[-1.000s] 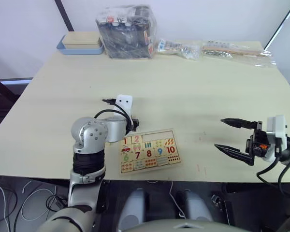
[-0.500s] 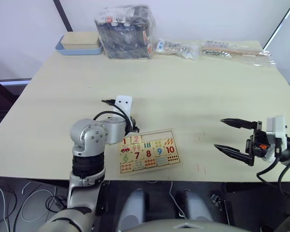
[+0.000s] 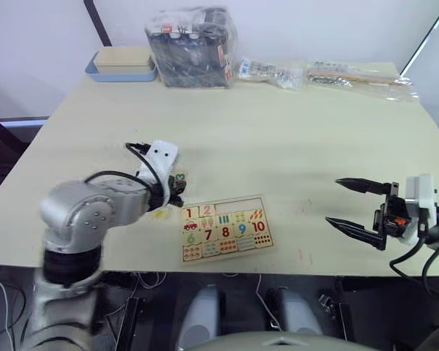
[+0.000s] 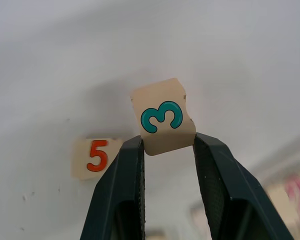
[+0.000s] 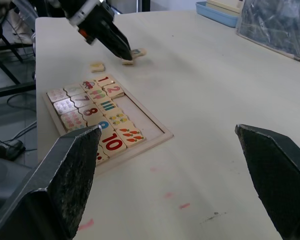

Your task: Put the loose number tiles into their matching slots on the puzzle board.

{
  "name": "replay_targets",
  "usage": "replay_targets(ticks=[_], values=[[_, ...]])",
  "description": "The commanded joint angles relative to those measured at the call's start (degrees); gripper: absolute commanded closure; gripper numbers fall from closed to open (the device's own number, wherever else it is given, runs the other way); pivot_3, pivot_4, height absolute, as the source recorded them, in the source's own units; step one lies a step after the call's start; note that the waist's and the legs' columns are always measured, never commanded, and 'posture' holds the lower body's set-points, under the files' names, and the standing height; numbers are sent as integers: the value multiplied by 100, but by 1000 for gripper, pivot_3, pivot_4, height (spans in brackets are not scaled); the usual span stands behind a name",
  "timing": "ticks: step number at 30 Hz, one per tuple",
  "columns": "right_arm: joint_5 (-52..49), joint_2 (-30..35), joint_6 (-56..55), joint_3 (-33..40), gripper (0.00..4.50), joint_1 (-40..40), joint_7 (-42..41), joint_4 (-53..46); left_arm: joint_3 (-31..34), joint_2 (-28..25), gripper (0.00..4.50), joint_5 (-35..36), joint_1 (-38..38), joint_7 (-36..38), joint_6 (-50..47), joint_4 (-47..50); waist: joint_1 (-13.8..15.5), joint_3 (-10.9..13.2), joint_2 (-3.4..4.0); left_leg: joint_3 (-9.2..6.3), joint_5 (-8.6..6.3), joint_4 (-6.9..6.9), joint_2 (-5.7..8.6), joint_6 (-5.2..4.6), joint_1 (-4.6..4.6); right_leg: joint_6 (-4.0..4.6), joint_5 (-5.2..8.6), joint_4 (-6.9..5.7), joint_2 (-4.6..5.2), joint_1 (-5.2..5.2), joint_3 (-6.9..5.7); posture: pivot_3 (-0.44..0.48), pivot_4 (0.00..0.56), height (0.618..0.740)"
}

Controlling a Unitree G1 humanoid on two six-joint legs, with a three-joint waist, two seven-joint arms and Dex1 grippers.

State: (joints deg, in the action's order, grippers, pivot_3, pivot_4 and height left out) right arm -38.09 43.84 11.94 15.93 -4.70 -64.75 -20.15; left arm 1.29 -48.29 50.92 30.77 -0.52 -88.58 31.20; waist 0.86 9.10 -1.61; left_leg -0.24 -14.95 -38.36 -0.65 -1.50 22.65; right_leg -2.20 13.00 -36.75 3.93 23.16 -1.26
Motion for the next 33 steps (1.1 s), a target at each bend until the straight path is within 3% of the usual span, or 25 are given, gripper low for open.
replay_targets(ticks=[1, 5, 8, 11, 14, 16, 21, 26, 33], values=[[-72, 27, -93, 177, 0, 8, -30, -241, -453, -807, 3573, -296, 88, 1398, 987, 368, 3, 0, 6, 3, 0, 2, 0, 0, -1, 0, 0, 3, 0, -1, 2, 0, 150, 740], [-95, 23, -84, 143, 0, -13, -48, -367, -804, -2026, 3573, -933, 12, 3291, 2441, 355, 0, 12, 6, 7, 0, 6, -3, 0, 2, 1, 1, 8, -2, 4, 6, 0, 150, 740], [-115, 49, -88, 137, 0, -30, -127, -420, -923, -2602, 3573, -1404, -35, 4498, 3442, 140, 3, 17, 10, 11, -1, 8, -4, -1, 6, 0, 1, 12, -2, 6, 6, 0, 150, 740], [-172, 123, -59, 165, 0, -64, -292, -469, -1081, -2951, 3573, -1876, 87, 5647, 4325, -266, 7, 20, 13, 13, -1, 6, -4, -3, 8, -3, 3, 14, -2, 6, 4, 0, 150, 740], [-271, 236, 13, 236, 0, -81, -456, -531, -1480, -3069, 3573, -2344, 684, 6844, 4910, -657, 11, 25, 12, 15, -1, 6, -4, -3, 8, -8, 5, 14, -3, 6, 3, 0, 150, 740], [-309, 280, 15, 288, 0, -109, -515, -563, -1815, -2992, 3573, -2634, 1190, 7469, 5033, -847, 11, 32, 7, 24, -1, 3, -3, -3, 15, -19, 12, 14, -9, 6, 0, 0, 150, 740], [-290, 245, -148, 428, 0, -267, -545, -697, -2914, -2550, 3573, -3356, 2596, 8779, 4206, -1227, 4, 33, 5, 31, -1, 2, -2, -5, 22, -38, 24, 15, -52, 6, 53, 0, 150, 740], [-314, 199, -262, 538, 0, -385, -562, -766, -3784, -2025, 3573, -3923, 3597, 9263, 3683, -1398, -5, 41, -10, 21, -4, -4, -1, -11, 27, -71, 20, 12, -101, 5, 120, 0, 150, 740], [-150, 162, -461, 495, 0, -400, -587, -592, -5247, -1254, 3573, -4453, 4669, 9302, 3035, -1595, -9, 44, -12, 5, -8, -7, 4, -18, 19, -81, 23, 2, -112, 5, 164, 0, 150, 740]])
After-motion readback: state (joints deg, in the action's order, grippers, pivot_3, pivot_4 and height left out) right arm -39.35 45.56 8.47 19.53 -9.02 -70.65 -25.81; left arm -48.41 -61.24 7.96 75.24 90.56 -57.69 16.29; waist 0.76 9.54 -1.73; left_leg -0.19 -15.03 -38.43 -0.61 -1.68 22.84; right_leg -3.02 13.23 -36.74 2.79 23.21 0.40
